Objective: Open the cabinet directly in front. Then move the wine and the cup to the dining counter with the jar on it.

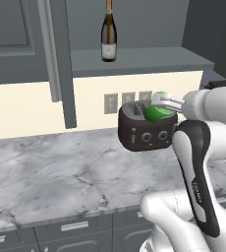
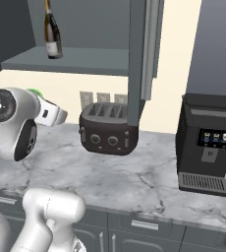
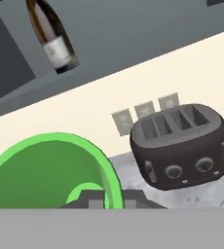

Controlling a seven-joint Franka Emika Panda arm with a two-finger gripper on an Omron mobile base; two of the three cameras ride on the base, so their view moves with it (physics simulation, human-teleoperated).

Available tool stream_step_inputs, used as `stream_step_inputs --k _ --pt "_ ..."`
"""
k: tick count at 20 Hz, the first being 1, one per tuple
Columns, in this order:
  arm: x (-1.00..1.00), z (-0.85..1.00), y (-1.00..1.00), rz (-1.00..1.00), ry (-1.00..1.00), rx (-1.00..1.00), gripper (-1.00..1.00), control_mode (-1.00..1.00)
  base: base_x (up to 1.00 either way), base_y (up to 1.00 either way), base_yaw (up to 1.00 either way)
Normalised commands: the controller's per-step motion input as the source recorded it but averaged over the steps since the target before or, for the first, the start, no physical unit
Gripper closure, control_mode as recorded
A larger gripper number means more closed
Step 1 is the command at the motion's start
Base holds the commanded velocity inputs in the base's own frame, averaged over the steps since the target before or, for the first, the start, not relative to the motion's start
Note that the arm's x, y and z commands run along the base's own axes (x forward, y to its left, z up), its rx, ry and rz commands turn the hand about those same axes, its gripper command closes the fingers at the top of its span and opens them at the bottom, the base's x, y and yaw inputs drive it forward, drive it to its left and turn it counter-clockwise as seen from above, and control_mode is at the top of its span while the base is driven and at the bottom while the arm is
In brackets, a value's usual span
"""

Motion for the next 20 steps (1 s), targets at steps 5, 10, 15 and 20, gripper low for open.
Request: stream_step_inputs --k 5,10,15,20 --pt "0.28 0.00 0.00 0.00 0.00 0.00 1.00 -1.00 0.00 0.00 0.00" --pt "0.00 0.00 0.00 0.00 0.00 0.00 1.00 -1.00 0.00 0.00 0.00" --pt "-0.01 0.00 0.00 0.00 -0.01 0.00 1.00 -1.00 0.00 0.00 0.00" --pt "0.00 0.00 0.00 0.00 0.00 0.00 1.00 -1.00 0.00 0.00 0.00"
